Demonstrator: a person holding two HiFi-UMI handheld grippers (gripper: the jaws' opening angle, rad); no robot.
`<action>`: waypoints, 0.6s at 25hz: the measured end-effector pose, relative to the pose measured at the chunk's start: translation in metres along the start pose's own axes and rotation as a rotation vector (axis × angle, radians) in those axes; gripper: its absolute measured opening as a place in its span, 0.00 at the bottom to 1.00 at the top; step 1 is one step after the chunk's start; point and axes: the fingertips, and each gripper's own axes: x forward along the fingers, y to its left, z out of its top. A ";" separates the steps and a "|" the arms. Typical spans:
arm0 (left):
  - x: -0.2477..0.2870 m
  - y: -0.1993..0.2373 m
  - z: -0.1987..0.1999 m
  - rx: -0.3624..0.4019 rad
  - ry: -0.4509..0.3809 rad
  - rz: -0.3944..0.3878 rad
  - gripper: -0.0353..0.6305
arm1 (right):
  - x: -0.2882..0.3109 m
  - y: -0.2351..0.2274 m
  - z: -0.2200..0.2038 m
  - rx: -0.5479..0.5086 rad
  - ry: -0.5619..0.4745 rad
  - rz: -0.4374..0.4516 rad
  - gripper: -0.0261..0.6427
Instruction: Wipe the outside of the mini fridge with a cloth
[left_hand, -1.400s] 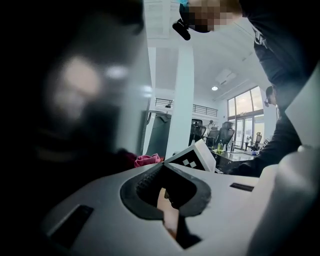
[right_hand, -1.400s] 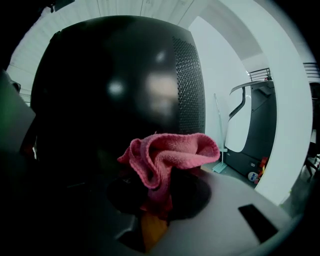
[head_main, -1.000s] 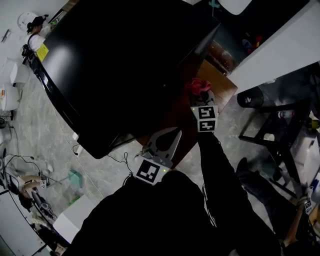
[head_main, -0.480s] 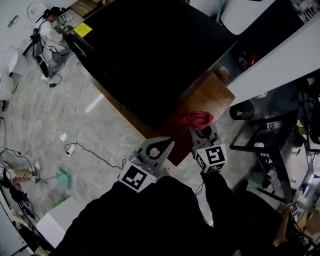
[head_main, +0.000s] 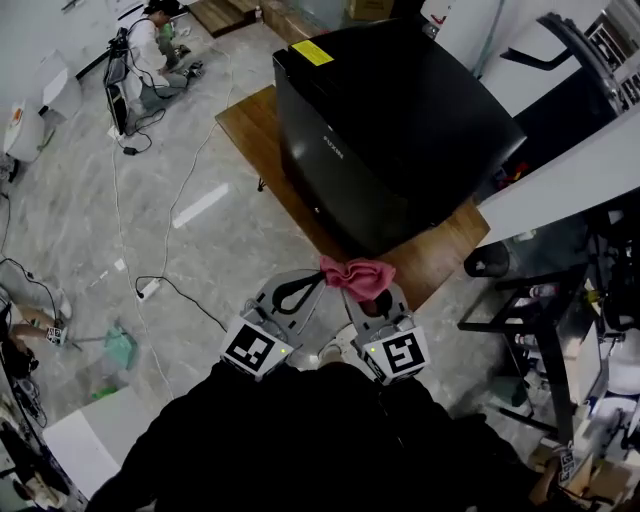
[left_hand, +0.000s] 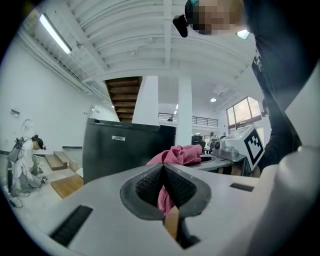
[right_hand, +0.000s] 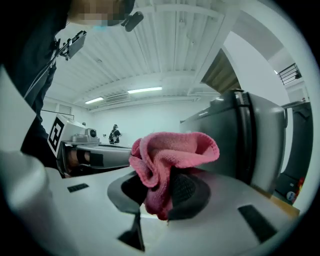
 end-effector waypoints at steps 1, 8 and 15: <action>-0.018 0.011 0.003 0.004 -0.002 0.012 0.06 | 0.010 0.016 0.007 -0.010 -0.005 0.009 0.17; -0.119 0.085 0.022 0.081 -0.043 0.107 0.06 | 0.072 0.098 0.039 -0.046 -0.016 0.063 0.17; -0.168 0.164 0.044 0.045 -0.075 0.213 0.06 | 0.153 0.140 0.064 -0.063 -0.022 0.145 0.17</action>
